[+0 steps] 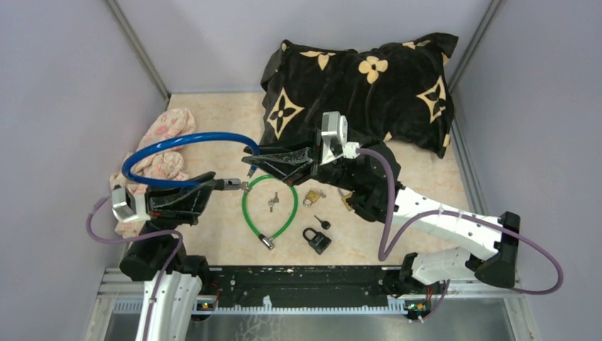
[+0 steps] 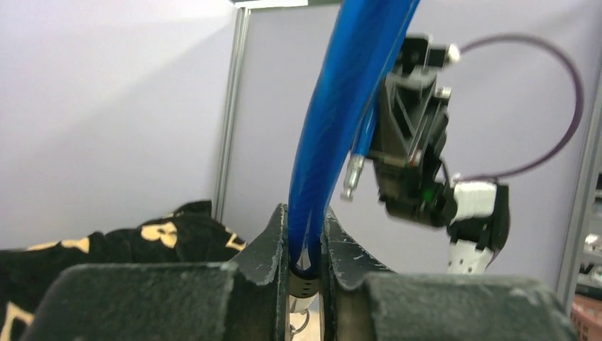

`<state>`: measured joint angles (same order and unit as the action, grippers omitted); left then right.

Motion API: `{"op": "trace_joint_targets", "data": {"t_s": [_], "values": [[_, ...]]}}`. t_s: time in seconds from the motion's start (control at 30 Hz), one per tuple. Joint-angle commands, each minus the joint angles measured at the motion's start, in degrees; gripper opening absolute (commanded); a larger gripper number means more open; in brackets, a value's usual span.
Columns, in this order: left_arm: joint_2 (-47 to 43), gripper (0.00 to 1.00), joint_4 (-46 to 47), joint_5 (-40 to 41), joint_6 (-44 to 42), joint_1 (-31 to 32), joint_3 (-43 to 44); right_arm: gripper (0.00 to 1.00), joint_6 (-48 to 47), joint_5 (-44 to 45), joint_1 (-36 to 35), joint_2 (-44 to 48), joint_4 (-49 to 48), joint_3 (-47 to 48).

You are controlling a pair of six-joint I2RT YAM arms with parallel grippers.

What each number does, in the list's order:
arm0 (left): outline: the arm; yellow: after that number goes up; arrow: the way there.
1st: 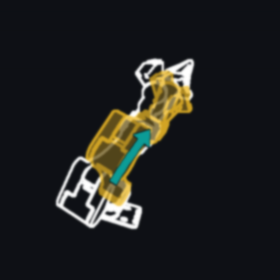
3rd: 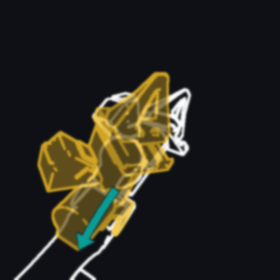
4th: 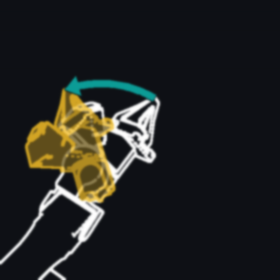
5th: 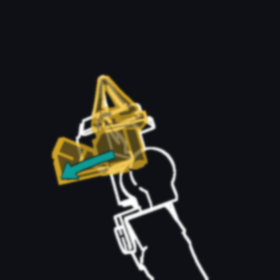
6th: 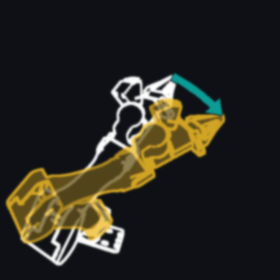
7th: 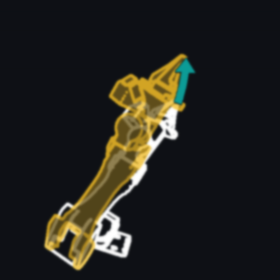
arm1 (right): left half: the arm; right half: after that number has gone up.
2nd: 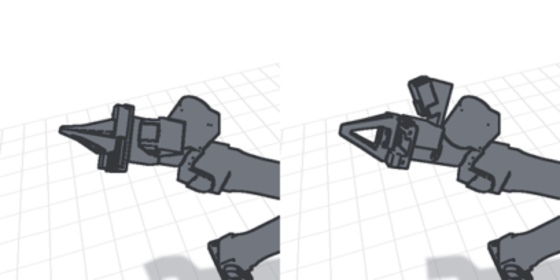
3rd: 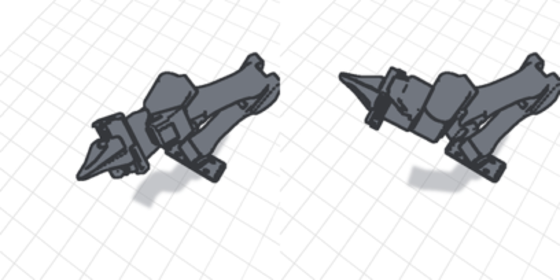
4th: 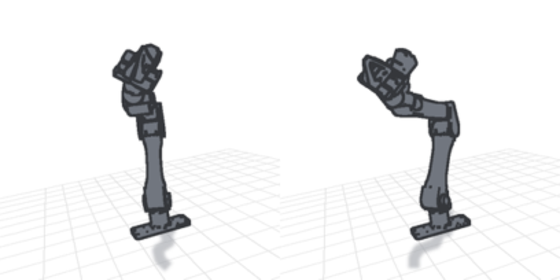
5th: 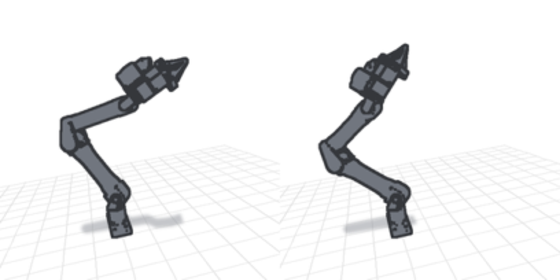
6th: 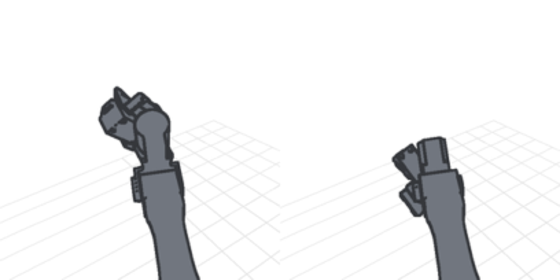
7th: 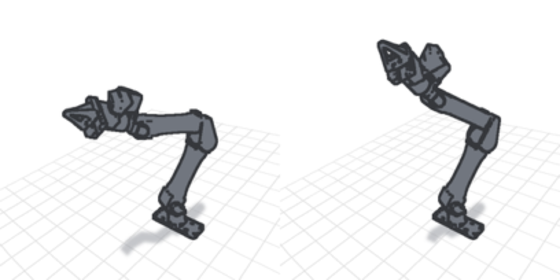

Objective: Lock with the key
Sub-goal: Lock the lock.

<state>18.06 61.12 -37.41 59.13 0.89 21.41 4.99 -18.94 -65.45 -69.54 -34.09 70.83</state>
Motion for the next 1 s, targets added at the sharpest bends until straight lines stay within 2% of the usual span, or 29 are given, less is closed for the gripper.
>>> {"op": "trace_joint_targets", "data": {"t_s": [0.0, 0.33, 0.97], "values": [[-0.19, 0.00, 1.04, 8.79, 8.08, -0.53, 3.76, 0.00, 3.87, -1.29, -1.32, -3.43, -17.66, -0.45], [-2.10, 0.00, -1.26, 15.74, 12.83, -0.48, 4.49, 0.00, 4.93, -3.95, -3.76, -11.66, -22.19, 6.63], [-3.82, 0.00, -1.98, 17.94, 13.15, -0.50, 3.99, 0.00, 3.85, -4.70, -4.34, -15.96, -22.95, 10.90]]}}
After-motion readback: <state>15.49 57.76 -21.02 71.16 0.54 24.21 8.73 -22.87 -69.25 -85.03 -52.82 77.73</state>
